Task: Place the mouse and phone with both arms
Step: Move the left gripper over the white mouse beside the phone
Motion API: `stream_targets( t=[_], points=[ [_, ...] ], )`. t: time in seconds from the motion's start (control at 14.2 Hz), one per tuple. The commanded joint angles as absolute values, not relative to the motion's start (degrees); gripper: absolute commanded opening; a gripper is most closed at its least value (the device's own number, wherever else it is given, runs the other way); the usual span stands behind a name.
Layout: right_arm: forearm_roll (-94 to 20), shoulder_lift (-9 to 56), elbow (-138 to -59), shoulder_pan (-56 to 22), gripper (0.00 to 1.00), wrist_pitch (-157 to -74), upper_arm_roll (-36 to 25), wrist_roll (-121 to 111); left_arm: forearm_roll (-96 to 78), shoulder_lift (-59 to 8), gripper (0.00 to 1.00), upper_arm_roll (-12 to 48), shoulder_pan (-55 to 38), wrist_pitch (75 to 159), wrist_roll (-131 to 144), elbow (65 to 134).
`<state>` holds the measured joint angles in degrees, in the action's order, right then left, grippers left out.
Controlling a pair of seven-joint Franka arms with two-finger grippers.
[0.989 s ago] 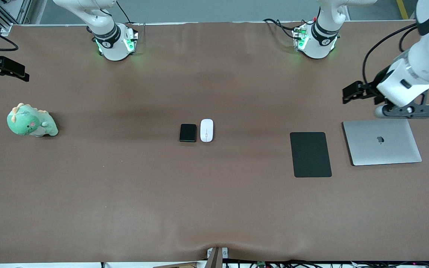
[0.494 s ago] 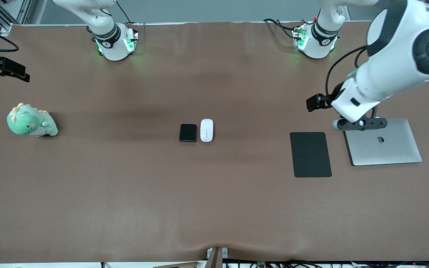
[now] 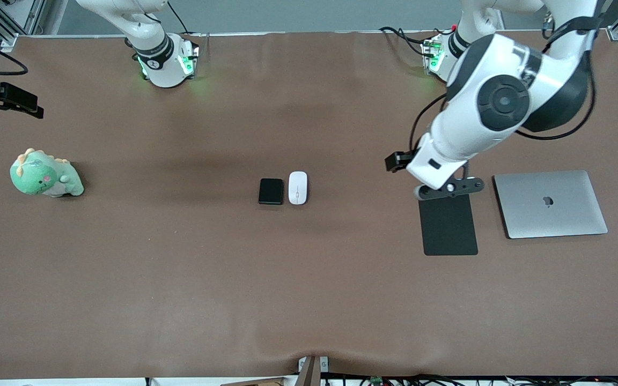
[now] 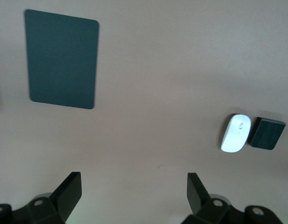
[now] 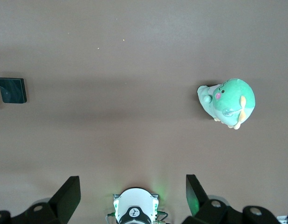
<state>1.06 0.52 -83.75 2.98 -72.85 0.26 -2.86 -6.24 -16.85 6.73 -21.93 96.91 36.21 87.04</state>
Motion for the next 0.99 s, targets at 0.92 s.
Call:
stream_targets(
  t=[0.92],
  points=[
    [-3.24,1.05,-83.5,3.69,1.0,-73.3,0.0,-3.6,-6.33,-25.13,1.0,6.59,-32.08,106.59,47.28,82.36]
  ],
)
